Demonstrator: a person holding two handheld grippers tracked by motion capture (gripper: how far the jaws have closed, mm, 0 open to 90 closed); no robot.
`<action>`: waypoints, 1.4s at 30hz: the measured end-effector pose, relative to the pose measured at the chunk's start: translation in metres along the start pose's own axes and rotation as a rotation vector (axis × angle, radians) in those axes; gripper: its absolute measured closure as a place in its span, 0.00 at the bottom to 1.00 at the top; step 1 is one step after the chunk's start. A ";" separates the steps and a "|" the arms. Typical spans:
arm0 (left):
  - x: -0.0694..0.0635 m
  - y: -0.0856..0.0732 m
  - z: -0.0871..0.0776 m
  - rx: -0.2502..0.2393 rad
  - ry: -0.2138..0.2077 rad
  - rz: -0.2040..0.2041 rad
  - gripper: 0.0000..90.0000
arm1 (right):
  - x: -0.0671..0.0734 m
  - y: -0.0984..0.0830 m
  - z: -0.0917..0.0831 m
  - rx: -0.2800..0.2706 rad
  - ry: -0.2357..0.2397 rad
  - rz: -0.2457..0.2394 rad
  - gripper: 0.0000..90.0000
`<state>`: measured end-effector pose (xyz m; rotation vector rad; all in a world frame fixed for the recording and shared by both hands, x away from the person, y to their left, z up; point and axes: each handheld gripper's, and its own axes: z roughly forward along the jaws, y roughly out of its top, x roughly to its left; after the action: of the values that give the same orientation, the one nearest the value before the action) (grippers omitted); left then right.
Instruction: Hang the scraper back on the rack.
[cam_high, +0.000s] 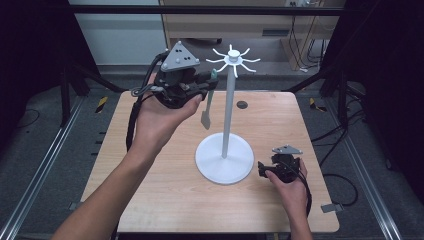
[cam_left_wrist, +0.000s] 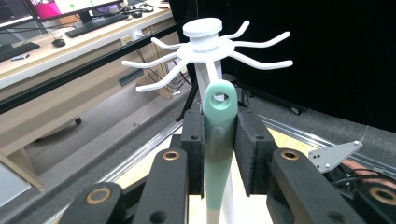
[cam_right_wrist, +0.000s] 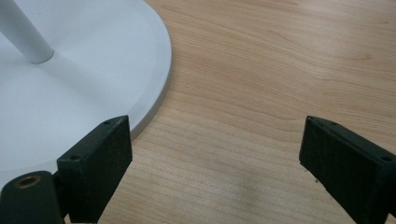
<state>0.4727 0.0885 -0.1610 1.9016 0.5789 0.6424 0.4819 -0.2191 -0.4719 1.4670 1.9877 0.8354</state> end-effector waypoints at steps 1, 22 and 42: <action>0.000 0.000 0.000 0.002 0.001 0.001 0.83 | 0.000 0.000 0.000 0.000 0.000 0.001 0.11; 0.001 0.000 0.010 0.014 -0.001 -0.004 0.82 | 0.000 0.000 0.000 0.002 0.002 -0.001 0.11; 0.003 -0.005 0.012 -0.020 -0.018 -0.030 0.82 | 0.000 0.000 0.000 0.003 0.004 0.001 0.11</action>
<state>0.4822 0.0844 -0.1696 1.8750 0.5871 0.6091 0.4821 -0.2193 -0.4723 1.4688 1.9922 0.8369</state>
